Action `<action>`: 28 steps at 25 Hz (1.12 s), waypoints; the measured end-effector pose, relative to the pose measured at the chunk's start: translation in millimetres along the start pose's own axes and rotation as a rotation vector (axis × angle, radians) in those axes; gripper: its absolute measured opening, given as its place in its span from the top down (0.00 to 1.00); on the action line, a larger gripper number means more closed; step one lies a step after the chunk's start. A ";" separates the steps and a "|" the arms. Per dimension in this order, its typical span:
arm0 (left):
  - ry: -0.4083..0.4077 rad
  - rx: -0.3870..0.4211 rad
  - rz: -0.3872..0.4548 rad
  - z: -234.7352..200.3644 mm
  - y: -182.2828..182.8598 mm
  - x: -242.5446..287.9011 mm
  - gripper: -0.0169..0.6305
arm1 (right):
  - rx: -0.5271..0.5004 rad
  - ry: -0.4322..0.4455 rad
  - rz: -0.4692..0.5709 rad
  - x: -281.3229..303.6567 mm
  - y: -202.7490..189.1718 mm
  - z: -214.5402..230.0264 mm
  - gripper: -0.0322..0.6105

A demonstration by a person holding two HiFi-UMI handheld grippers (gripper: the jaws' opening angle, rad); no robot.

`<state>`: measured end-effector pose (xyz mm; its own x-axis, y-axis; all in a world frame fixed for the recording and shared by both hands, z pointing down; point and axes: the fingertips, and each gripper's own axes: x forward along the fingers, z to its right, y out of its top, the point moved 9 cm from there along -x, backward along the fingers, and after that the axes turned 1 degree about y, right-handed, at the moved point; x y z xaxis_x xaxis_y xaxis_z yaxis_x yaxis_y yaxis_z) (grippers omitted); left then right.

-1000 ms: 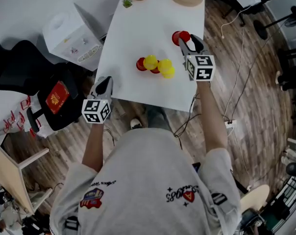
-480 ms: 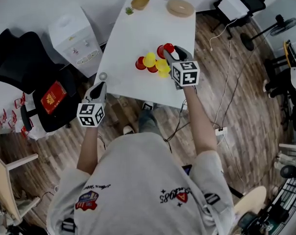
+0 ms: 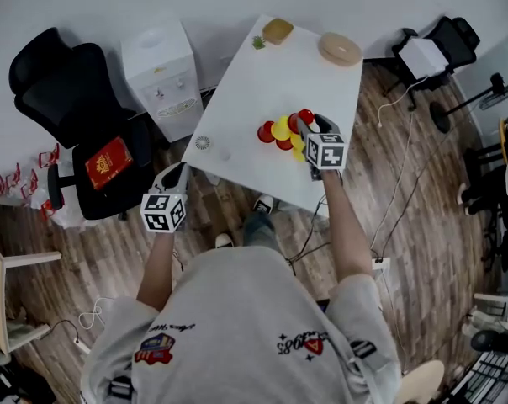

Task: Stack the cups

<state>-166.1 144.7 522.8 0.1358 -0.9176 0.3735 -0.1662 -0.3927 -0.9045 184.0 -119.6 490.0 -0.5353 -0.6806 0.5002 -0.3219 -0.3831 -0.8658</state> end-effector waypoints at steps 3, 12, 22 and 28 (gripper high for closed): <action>0.008 -0.004 -0.004 -1.6 -1.9 -1.3 0.96 | -0.001 -0.002 -0.026 6.4 -0.4 -1.5 0.63; 0.002 0.000 -0.002 2.4 -0.2 1.5 0.96 | -0.002 -0.010 -0.032 9.6 -1.8 -2.0 0.59; -0.037 0.032 0.013 12.1 9.0 5.7 0.96 | 0.057 -0.098 0.199 -49.4 23.4 -2.8 0.61; -0.107 0.080 0.009 33.6 13.3 15.8 0.96 | 0.124 -0.194 0.283 -102.9 2.0 -7.8 0.80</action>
<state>-133.3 127.1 509.7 0.2383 -0.9078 0.3452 -0.0903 -0.3746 -0.9228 232.3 -45.4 436.9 -0.4279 -0.8715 0.2394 -0.0791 -0.2277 -0.9705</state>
